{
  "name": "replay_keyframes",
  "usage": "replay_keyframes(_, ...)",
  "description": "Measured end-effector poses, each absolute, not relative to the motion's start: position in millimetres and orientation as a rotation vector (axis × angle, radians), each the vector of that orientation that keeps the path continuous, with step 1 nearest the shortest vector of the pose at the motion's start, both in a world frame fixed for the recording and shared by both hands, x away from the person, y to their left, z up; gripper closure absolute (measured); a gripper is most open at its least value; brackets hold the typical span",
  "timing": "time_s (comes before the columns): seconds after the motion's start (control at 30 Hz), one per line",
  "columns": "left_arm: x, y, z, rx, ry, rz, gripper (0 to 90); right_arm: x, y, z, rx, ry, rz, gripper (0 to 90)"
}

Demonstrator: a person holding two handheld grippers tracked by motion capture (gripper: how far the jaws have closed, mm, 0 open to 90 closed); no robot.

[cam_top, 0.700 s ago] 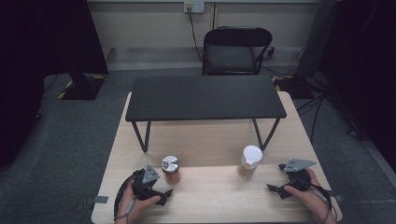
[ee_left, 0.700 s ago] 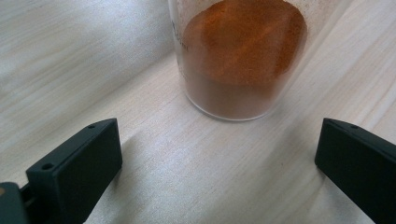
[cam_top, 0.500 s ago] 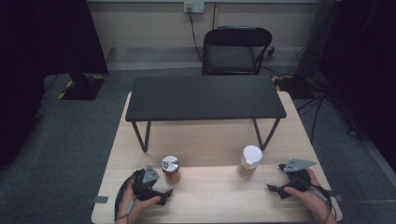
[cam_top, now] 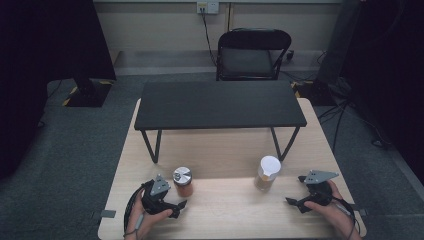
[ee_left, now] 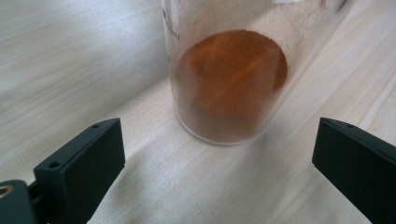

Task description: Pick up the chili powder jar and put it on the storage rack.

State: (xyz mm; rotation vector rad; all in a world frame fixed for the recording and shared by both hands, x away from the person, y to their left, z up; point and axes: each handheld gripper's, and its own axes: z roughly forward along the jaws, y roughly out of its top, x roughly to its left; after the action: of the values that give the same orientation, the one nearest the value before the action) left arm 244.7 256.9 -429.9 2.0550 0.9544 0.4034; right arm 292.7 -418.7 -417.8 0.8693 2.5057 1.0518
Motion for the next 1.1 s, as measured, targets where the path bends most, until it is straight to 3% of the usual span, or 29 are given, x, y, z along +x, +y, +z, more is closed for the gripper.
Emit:
replay_keyframes(0.7, 246.2, 244.0, -435.2, 1.954, 0.997, 0.447, 3.6, 292.7, -418.7, -417.8, 0.869, 2.506, 1.052, 0.0)
replay_keyframes(1.1, 249.3, 237.4, -437.5, 1.92, 1.027, 0.441, 13.7, 292.8, -418.9, -417.9, 0.867, 2.506, 1.053, 0.0)
